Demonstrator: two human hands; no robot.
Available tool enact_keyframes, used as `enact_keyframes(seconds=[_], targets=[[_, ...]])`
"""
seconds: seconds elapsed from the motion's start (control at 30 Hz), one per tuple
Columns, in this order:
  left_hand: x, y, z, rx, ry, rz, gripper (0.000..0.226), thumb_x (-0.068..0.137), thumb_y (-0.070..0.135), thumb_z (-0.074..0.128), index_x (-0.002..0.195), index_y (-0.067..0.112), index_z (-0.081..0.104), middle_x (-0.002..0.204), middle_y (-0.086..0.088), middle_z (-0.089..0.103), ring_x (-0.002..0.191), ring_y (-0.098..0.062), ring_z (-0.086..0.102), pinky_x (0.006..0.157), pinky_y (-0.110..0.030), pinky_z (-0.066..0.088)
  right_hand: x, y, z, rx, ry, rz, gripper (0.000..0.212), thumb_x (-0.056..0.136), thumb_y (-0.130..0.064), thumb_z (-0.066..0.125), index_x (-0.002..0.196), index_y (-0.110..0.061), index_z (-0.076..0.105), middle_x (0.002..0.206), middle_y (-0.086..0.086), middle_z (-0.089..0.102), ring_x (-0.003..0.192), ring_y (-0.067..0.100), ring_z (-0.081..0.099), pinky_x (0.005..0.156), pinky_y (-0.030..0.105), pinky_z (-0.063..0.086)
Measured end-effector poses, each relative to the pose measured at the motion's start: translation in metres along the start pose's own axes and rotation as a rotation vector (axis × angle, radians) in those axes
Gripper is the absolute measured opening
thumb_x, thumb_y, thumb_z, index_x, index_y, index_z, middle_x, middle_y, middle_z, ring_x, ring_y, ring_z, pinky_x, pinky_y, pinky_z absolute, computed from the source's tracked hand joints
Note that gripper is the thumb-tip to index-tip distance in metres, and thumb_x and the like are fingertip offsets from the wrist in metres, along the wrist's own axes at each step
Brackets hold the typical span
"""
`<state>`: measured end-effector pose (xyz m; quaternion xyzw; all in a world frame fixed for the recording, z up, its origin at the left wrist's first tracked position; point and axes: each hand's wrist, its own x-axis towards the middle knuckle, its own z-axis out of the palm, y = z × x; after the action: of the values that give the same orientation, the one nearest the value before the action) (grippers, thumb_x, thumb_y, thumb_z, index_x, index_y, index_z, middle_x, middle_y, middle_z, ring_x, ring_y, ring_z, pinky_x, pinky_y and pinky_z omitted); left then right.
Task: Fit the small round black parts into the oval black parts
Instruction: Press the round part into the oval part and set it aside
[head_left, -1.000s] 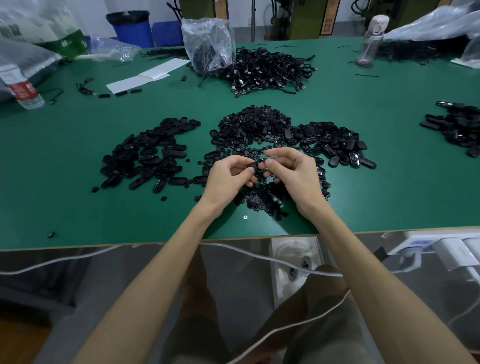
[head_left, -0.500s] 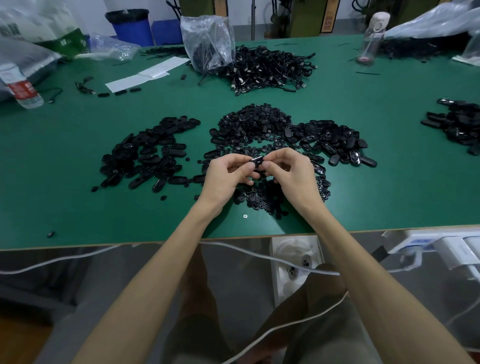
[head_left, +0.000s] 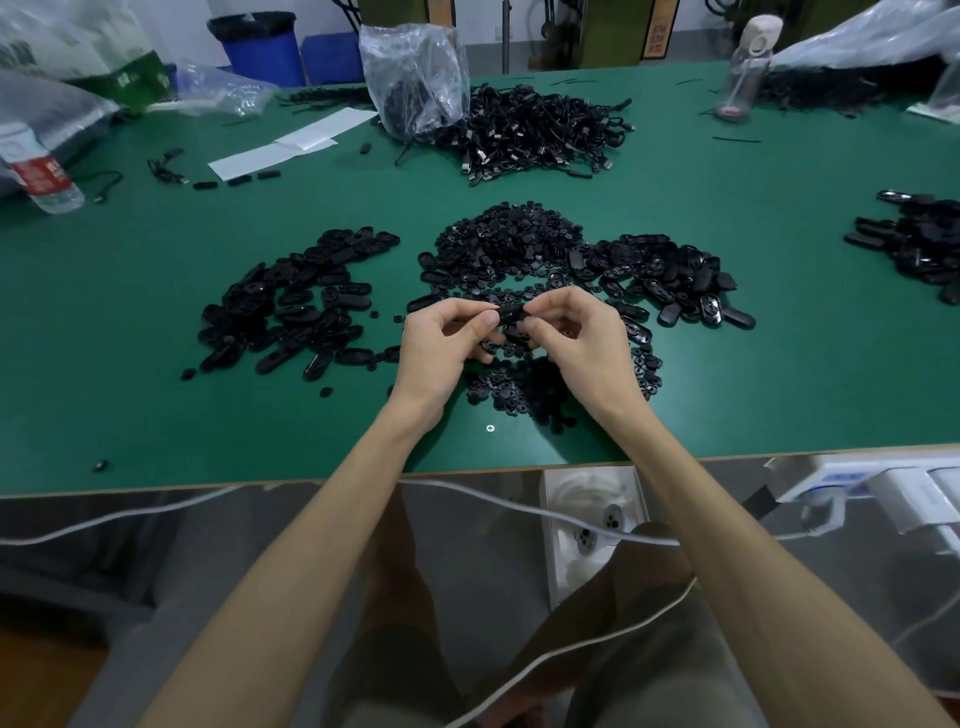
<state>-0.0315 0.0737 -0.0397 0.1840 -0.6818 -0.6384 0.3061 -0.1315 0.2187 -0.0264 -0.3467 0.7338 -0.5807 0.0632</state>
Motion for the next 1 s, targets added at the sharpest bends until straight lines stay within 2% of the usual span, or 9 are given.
enact_keyframes(seconds=[0.13, 0.27, 0.47, 0.6, 0.73, 0.9, 1.0], targets=[[-0.0006, -0.0005, 0.0005, 0.017, -0.005, -0.009, 0.01, 0.098, 0.011, 0.071, 0.106, 0.005, 0.075, 0.079, -0.003, 0.076, 0.076, -0.015, 0.072, 0.061, -0.023, 0.055, -0.0001, -0.0004, -0.0007, 0.011, -0.008, 0.002, 0.012, 0.091, -0.01, 0.076, 0.102, -0.014, 0.072, 0.088, -0.002, 0.078, 0.084, 0.012, 0.074, 0.086, 0.039, 0.06], [-0.0004, -0.001, 0.0002, 0.044, 0.017, 0.026, 0.009, 0.097, 0.014, 0.072, 0.104, 0.009, 0.076, 0.086, -0.005, 0.077, 0.084, -0.017, 0.075, 0.062, -0.023, 0.055, 0.0006, 0.001, -0.001, -0.001, -0.001, 0.008, 0.008, 0.09, -0.014, 0.078, 0.097, -0.017, 0.075, 0.086, -0.007, 0.075, 0.082, 0.007, 0.07, 0.08, 0.025, 0.056], [0.0009, -0.0025, -0.001, 0.105, 0.034, 0.06, 0.004, 0.095, 0.021, 0.077, 0.098, 0.02, 0.078, 0.088, -0.002, 0.078, 0.087, -0.017, 0.075, 0.063, -0.025, 0.054, 0.0003, -0.0005, 0.0, -0.034, -0.003, -0.017, 0.006, 0.091, -0.014, 0.077, 0.097, -0.015, 0.075, 0.088, -0.006, 0.073, 0.08, 0.007, 0.065, 0.077, 0.021, 0.052], [0.0011, -0.0033, -0.0017, 0.142, 0.044, 0.088, 0.001, 0.094, 0.026, 0.078, 0.094, 0.026, 0.078, 0.086, -0.003, 0.076, 0.08, -0.014, 0.068, 0.063, -0.027, 0.054, -0.0013, -0.0016, 0.0027, -0.058, 0.016, -0.051, 0.007, 0.09, -0.012, 0.078, 0.097, -0.013, 0.075, 0.087, -0.007, 0.072, 0.075, -0.002, 0.061, 0.073, 0.013, 0.047], [0.0019, -0.0023, -0.0012, 0.187, 0.055, 0.114, 0.001, 0.093, 0.028, 0.078, 0.094, 0.028, 0.079, 0.101, -0.001, 0.07, 0.085, -0.013, 0.065, 0.068, -0.027, 0.055, -0.0017, -0.0016, 0.0031, -0.063, 0.055, -0.068, 0.009, 0.089, -0.012, 0.078, 0.097, -0.013, 0.074, 0.086, -0.008, 0.072, 0.075, -0.002, 0.061, 0.072, 0.012, 0.046], [-0.0004, -0.0007, 0.0008, 0.139, 0.027, 0.064, 0.007, 0.095, 0.026, 0.076, 0.099, 0.02, 0.078, 0.081, -0.003, 0.077, 0.076, -0.012, 0.072, 0.062, -0.024, 0.054, -0.0015, -0.0017, 0.0028, -0.058, 0.067, -0.06, 0.007, 0.089, -0.014, 0.078, 0.095, -0.014, 0.075, 0.086, -0.008, 0.073, 0.077, 0.004, 0.065, 0.073, 0.013, 0.048], [-0.0009, 0.0006, 0.0015, 0.146, -0.004, 0.063, 0.011, 0.095, 0.027, 0.076, 0.1, 0.018, 0.078, 0.081, -0.003, 0.078, 0.075, -0.016, 0.075, 0.061, -0.024, 0.053, -0.0017, -0.0021, 0.003, -0.059, 0.068, -0.056, 0.006, 0.09, -0.015, 0.077, 0.096, -0.014, 0.076, 0.086, -0.008, 0.073, 0.077, 0.003, 0.064, 0.073, 0.012, 0.048]])
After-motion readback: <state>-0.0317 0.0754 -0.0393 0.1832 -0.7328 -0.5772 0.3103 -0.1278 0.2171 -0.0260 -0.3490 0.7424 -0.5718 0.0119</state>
